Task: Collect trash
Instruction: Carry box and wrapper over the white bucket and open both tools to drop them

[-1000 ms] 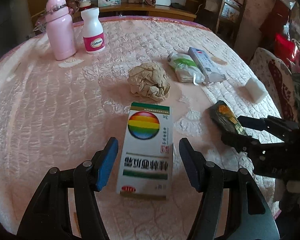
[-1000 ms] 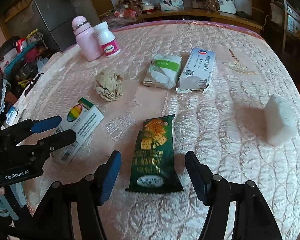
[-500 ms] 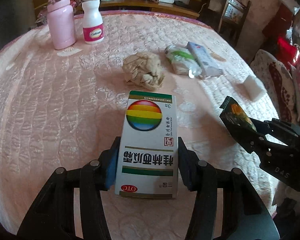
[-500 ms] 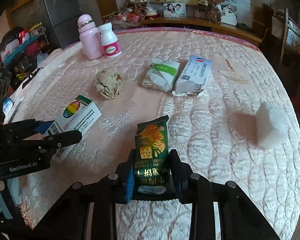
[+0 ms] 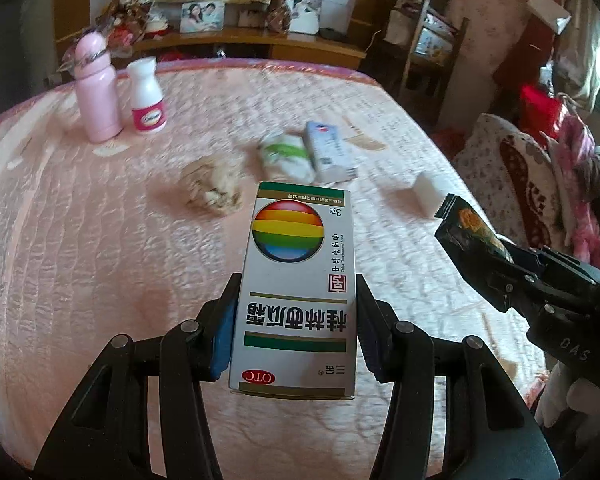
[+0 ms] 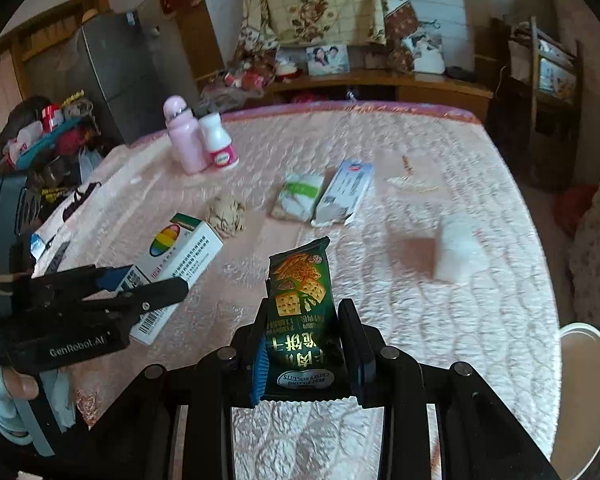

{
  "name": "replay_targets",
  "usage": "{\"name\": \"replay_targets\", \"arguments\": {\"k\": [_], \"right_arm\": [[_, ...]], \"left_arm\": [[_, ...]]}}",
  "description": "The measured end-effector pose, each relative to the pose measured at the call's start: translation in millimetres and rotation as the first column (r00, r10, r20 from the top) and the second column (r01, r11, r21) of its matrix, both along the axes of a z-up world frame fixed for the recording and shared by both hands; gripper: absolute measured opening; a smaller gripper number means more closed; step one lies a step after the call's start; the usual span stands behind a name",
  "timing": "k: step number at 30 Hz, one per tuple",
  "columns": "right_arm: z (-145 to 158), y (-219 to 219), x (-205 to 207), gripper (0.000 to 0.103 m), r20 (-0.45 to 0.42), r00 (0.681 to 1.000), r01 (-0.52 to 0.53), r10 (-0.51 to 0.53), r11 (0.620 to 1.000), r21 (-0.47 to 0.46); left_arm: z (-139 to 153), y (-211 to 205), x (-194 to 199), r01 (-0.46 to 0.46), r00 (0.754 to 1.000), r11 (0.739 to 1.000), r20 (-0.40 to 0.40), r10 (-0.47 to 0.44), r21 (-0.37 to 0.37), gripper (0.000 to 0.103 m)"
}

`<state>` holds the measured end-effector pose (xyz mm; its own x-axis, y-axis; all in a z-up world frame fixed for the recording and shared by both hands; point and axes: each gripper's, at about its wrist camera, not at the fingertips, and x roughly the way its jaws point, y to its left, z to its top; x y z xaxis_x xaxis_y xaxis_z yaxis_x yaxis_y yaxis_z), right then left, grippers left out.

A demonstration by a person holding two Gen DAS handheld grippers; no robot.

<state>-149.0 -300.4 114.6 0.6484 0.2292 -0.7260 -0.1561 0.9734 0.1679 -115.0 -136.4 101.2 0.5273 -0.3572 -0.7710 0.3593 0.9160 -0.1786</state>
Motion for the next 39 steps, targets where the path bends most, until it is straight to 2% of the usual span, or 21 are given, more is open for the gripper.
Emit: {"name": "replay_targets", "arguments": {"k": [7, 16, 39], "right_arm": [[23, -20, -22, 0.031, 0.055, 0.998, 0.042, -0.042, 0.999, 0.008], [37, -50, -46, 0.031, 0.089, 0.991, 0.094, -0.096, 0.995, 0.028], [39, -143, -98, 0.031, 0.088, 0.958, 0.269, -0.273, 0.961, 0.057]], "left_arm": [[18, -20, -14, 0.027, 0.999, 1.000, 0.047, -0.027, 0.005, 0.050], [36, -52, -31, 0.073, 0.992, 0.997, 0.099, -0.075, 0.021, 0.050], [43, -149, -57, 0.216, 0.967, 0.975, 0.127, -0.220, 0.046, 0.050]]}}
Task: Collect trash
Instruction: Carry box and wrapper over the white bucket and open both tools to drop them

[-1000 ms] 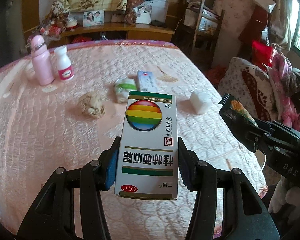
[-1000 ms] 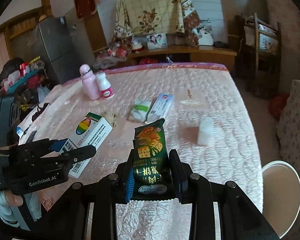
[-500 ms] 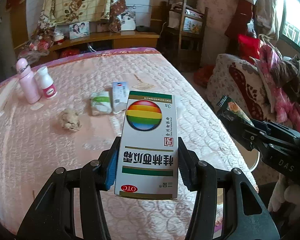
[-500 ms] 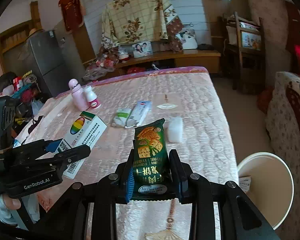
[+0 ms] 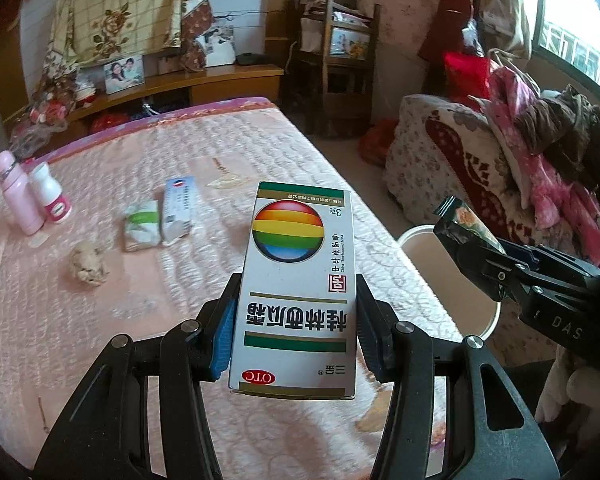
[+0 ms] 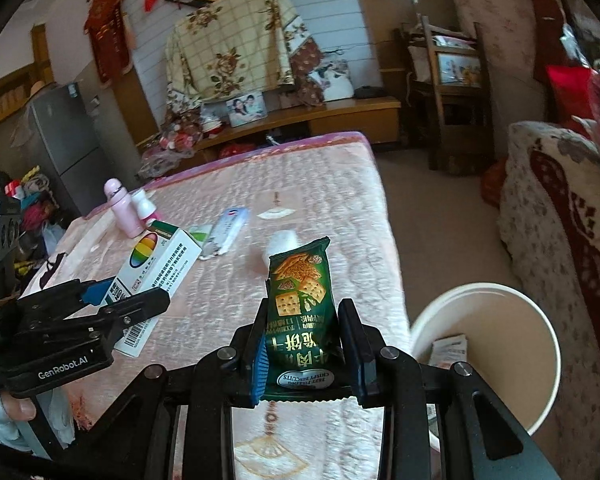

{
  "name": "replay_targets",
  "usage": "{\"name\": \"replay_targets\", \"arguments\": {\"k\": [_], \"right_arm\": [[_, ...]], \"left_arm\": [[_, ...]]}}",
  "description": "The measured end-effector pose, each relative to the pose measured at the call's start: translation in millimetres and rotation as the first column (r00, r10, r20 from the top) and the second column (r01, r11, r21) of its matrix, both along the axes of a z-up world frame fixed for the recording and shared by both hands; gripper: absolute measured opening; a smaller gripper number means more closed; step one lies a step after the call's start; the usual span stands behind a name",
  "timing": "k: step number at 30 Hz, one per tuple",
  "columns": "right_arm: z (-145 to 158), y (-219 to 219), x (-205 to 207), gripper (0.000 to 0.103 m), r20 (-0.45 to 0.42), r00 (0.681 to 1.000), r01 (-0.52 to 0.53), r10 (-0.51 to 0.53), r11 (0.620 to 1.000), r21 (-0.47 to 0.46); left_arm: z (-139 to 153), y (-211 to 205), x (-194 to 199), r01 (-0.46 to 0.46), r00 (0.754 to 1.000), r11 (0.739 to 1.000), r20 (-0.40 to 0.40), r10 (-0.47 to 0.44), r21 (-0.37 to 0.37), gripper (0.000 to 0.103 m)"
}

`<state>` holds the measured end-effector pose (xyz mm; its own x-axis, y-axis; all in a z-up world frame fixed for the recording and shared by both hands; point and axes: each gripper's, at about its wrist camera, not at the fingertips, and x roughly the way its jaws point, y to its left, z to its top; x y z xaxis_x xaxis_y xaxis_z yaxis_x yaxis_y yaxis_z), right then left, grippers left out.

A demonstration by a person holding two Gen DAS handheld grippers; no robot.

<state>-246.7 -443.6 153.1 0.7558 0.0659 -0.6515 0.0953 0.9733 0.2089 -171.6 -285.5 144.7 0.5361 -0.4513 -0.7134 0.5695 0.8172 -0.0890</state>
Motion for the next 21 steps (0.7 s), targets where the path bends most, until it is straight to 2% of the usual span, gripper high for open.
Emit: {"name": "replay_targets", "arguments": {"k": [21], "right_arm": [[-22, -93, -38, 0.031, -0.055, 0.981, 0.190, -0.188, 0.982, 0.025]], "left_arm": [[-23, -105, -14, 0.152, 0.988, 0.988, -0.031, -0.151, 0.023, 0.050]]}}
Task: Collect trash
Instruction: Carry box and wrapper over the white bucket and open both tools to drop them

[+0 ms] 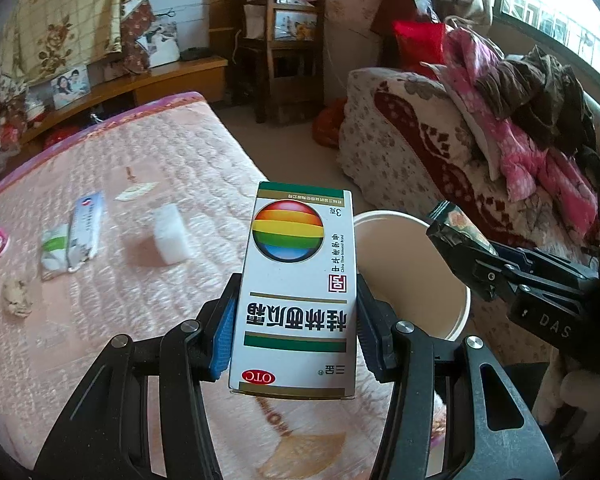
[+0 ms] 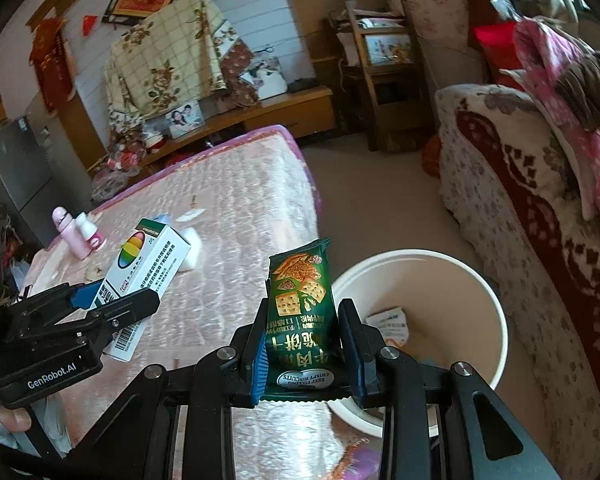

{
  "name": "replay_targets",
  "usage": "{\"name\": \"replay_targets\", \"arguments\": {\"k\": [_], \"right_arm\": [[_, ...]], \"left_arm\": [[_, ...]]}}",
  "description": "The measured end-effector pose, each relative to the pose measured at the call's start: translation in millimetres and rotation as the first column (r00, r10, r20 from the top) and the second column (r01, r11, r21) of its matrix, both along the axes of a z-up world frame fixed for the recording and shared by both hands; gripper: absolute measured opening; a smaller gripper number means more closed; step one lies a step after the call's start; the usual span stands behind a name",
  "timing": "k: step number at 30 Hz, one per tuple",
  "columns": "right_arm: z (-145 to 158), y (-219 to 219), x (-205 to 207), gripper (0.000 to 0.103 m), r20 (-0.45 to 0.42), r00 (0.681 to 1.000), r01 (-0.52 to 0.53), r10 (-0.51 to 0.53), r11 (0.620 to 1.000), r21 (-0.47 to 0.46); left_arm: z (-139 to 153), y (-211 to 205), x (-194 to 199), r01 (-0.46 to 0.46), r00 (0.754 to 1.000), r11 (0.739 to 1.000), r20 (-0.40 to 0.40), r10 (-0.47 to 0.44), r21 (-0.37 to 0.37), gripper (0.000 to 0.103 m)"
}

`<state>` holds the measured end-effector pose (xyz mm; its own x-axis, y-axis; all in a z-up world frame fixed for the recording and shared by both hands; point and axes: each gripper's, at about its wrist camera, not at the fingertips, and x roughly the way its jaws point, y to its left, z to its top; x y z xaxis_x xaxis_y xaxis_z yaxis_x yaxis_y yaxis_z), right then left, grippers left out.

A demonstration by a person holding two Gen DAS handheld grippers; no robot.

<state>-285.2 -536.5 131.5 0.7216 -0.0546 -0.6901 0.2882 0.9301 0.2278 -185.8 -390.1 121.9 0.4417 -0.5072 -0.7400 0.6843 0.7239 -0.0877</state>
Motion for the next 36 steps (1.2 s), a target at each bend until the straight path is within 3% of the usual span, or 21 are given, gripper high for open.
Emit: {"name": "replay_targets", "arguments": {"k": [27, 36], "right_arm": [[-62, -66, -5, 0.031, -0.108, 0.984, 0.153, -0.145, 0.986, 0.070], [-76, -80, -7, 0.046, -0.137, 0.970, 0.213, -0.199, 0.973, 0.094]], "left_arm": [[-57, -78, 8, 0.095, 0.983, 0.995, -0.159, -0.094, 0.000, 0.050], [-65, -83, 10, 0.111, 0.970, 0.993, -0.216, -0.114, -0.026, 0.051]]}}
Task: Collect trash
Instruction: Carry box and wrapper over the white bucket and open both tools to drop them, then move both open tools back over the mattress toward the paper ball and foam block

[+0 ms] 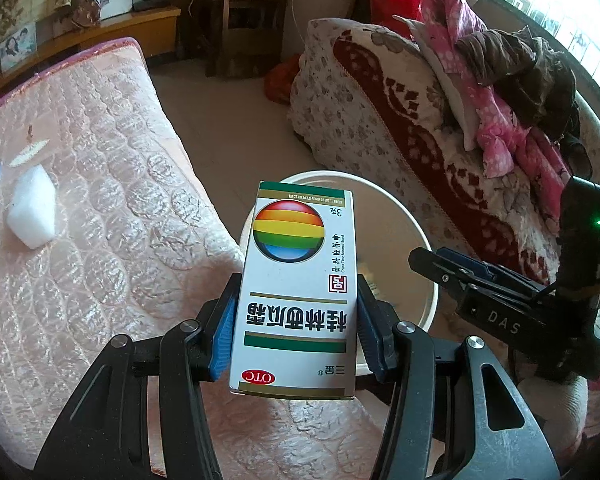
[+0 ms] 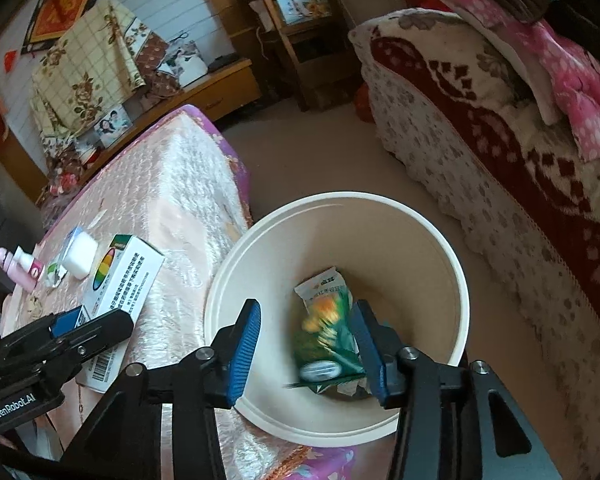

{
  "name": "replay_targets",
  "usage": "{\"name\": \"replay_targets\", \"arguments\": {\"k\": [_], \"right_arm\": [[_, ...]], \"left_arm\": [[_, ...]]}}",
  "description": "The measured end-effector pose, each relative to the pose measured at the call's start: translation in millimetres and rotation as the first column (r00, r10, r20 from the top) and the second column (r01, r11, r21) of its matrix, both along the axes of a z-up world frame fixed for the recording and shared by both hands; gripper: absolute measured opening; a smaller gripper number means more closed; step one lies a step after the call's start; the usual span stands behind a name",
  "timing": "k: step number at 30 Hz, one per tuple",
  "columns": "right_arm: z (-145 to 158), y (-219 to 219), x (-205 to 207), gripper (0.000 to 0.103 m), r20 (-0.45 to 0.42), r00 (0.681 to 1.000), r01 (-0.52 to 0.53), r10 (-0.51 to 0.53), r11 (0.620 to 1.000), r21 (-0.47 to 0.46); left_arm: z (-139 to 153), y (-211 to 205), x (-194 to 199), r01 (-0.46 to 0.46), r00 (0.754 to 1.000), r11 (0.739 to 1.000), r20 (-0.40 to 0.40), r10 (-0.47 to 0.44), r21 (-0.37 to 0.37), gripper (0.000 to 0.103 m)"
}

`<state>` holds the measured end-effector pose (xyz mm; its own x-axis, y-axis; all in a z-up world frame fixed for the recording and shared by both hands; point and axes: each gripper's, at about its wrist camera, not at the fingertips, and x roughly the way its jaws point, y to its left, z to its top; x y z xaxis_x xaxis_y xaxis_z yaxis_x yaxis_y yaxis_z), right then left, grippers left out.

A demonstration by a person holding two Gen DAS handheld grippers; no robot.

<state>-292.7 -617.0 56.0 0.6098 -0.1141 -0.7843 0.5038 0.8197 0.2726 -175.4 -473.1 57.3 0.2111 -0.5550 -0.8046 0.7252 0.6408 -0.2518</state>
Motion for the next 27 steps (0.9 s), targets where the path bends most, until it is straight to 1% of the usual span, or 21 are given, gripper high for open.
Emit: {"name": "replay_targets", "arguments": {"k": [2, 3, 4, 5, 9, 17, 27], "right_arm": [[-1, 0, -1, 0.046, 0.000, 1.000, 0.004, -0.004, 1.000, 0.007], [-1, 0, 0, 0.046, -0.001, 1.000, 0.004, -0.004, 1.000, 0.009], [-2, -1, 0, 0.046, -0.001, 1.000, 0.003, -0.003, 1.000, 0.011], [-2, 0, 0, 0.046, -0.001, 1.000, 0.001, -0.001, 1.000, 0.014], [-2, 1, 1, 0.046, -0.001, 1.000, -0.001, 0.001, 1.000, 0.018], [-1, 1, 1, 0.047, 0.001, 1.000, 0.001, -0.001, 1.000, 0.020], [6, 21, 7, 0.047, 0.004, 0.999, -0.036, 0.036, 0.999, -0.008]], "left_arm": [[0, 0, 1, 0.004, 1.000, 1.000, -0.012, -0.004, -0.003, 0.052], [-1, 0, 1, 0.004, 1.000, 1.000, -0.018, -0.004, -0.006, 0.055], [0, 1, 1, 0.004, 1.000, 1.000, -0.022, -0.004, -0.011, 0.060], [1, 1, 2, 0.004, 1.000, 1.000, -0.026, -0.004, -0.020, 0.060], [4, 3, 1, 0.000, 1.000, 0.999, -0.020, -0.001, -0.034, 0.060], [8, 17, 4, -0.025, 1.000, 0.999, -0.006, 0.025, -0.028, 0.060], [17, 42, 5, -0.064, 0.996, 0.998, 0.068, 0.065, -0.016, 0.060]]}}
